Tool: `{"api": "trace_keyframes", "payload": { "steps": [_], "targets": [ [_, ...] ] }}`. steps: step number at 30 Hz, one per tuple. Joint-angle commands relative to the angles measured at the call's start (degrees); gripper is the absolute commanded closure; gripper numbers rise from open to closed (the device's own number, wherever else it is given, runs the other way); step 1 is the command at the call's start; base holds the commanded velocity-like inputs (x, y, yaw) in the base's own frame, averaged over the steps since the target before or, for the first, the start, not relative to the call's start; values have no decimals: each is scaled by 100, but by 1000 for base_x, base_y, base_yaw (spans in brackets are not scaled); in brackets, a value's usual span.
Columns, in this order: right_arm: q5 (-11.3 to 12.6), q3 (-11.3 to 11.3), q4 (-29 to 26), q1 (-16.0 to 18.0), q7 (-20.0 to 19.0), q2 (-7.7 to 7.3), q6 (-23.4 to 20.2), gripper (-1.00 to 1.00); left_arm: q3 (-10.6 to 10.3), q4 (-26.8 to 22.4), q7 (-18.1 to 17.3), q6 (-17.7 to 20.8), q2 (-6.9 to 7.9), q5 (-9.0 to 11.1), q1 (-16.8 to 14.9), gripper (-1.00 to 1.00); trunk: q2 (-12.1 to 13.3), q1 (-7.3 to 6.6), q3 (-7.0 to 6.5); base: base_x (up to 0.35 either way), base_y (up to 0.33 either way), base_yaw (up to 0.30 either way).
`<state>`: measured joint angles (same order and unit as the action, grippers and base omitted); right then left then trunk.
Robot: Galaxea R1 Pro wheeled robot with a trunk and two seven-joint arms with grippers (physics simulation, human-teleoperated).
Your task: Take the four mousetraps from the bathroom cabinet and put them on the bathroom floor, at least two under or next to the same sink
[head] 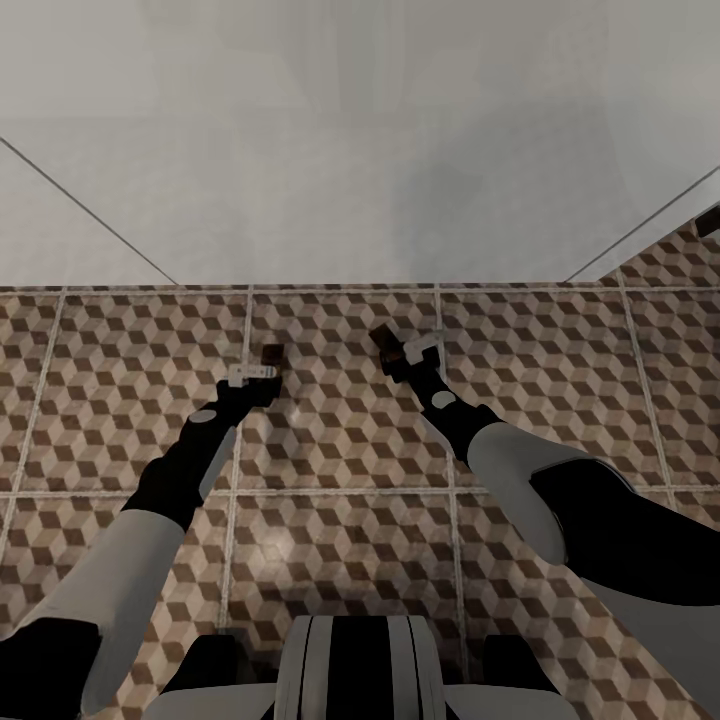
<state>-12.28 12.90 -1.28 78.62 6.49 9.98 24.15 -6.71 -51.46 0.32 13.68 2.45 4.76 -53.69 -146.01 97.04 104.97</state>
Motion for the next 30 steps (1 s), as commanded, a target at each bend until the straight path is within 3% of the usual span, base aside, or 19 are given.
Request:
{"api": "trace_keyframes", "payload": {
  "steps": [1, 30],
  "targets": [
    [-46, 20, 9, 4, 54, 2, 11, 100, -10, 6, 3, 31, 4, 43, -3, 100, -1, -1, 3, 0, 0, 0],
    [-46, 20, 14, 4, 54, 2, 49, 100, 3, -224, 20, 210, 15, 42, -27, 100, -1, -1, 3, 0, 0, 0]
  ]
}}
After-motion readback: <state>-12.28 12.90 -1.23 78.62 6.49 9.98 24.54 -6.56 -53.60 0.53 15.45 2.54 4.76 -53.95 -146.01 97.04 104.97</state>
